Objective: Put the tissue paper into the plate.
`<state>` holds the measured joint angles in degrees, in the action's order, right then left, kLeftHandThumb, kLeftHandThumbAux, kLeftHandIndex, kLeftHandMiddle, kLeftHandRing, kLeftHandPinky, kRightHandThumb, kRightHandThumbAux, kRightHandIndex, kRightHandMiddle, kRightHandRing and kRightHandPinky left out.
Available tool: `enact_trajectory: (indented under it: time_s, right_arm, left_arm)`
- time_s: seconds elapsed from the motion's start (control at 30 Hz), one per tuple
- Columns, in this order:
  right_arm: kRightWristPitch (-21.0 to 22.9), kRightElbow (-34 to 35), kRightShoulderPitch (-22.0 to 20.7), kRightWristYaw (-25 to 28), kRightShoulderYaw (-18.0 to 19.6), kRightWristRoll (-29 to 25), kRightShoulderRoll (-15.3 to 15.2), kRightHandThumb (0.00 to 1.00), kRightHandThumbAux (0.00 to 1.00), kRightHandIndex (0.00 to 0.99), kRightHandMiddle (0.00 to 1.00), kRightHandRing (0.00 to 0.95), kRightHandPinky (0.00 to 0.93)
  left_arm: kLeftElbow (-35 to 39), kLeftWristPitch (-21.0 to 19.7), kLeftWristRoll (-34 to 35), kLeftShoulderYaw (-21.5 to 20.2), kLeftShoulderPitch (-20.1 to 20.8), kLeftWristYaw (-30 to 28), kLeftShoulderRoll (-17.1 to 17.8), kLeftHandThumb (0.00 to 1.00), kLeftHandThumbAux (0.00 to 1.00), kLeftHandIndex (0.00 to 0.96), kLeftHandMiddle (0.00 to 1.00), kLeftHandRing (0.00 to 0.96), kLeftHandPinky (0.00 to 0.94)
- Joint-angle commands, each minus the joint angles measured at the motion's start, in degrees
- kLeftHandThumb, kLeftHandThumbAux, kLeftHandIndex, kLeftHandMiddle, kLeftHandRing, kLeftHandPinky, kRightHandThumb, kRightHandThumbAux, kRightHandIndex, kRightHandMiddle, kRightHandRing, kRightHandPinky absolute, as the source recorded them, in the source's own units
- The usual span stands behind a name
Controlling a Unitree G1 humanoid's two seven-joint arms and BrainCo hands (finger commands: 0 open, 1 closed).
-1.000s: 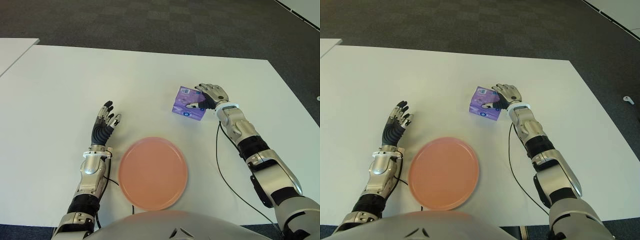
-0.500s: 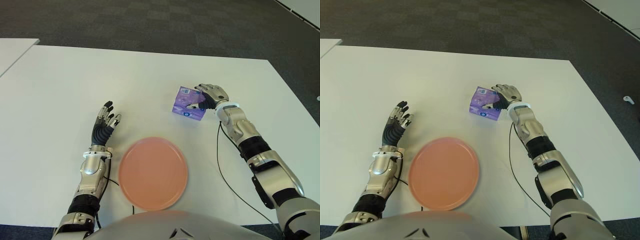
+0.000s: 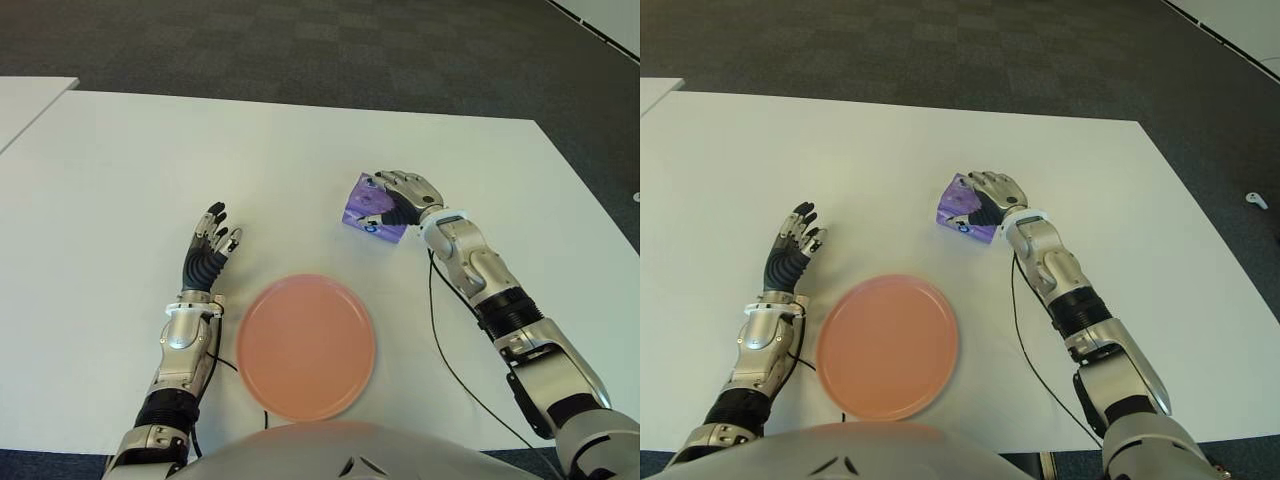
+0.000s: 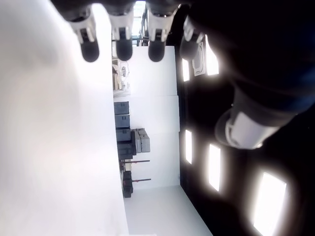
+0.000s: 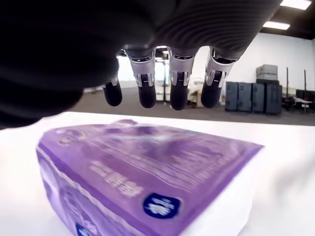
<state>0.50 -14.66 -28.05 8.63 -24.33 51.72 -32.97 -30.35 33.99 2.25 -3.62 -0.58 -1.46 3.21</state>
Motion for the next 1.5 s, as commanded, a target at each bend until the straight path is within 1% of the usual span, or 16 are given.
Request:
enact_trajectory:
  time_s: [0.03, 0.43, 1.0, 1.23, 1.37, 1.5]
  right_arm:
    - [-0.5, 1.4, 1.5, 1.4, 0.1, -0.7, -0.3, 0.261, 0.268, 0.0, 0.0, 0.0, 0.0]
    - [-1.8, 2.7, 2.1, 2.7, 0.4, -1.5, -0.1, 0.276, 0.295, 0.0, 0.0, 0.0, 0.0]
    - [-1.3, 4.8, 3.0, 4.3, 1.1, -1.6, 0.1, 0.282, 0.303, 0.0, 0.0, 0.0, 0.0]
    - [-0.5, 3.1, 2.3, 4.0, 1.2, -1.3, 0.6, 0.273, 0.292, 0.0, 0.0, 0.0, 0.0]
    - [0.6, 2.0, 1.9, 3.7, 1.5, -1.3, 1.4, 0.271, 0.287, 0.0, 0.0, 0.0, 0.0]
    - [1.3, -0.3, 1.0, 3.3, 1.5, -1.5, 1.9, 0.275, 0.281, 0.0, 0.0, 0.0, 0.0]
  left_arm:
    - [-6.5, -2.1, -1.2, 0.1, -4.9, 0.2, -0.3, 0.0, 0.582, 0.0, 0.0, 0.0, 0.0]
    - [-6.9, -1.5, -0.8, 0.2, -4.7, -0.5, -0.3, 0.0, 0.577, 0.0, 0.0, 0.0, 0.0]
    - [-7.0, -2.0, -1.0, 0.1, -4.5, 0.1, -0.4, 0.0, 0.562, 0.0, 0.0, 0.0, 0.0]
    - [-7.1, -1.9, -1.1, 0.0, -4.5, 0.2, -0.3, 0.0, 0.579, 0.0, 0.0, 0.0, 0.0]
    - [-7.2, -1.7, -0.9, 0.0, -4.5, -0.1, -0.2, 0.0, 0.583, 0.0, 0.0, 0.0, 0.0]
    - [-7.2, -1.7, -0.8, -0.1, -4.6, -0.3, -0.1, 0.0, 0.582, 0.0, 0.0, 0.0, 0.0]
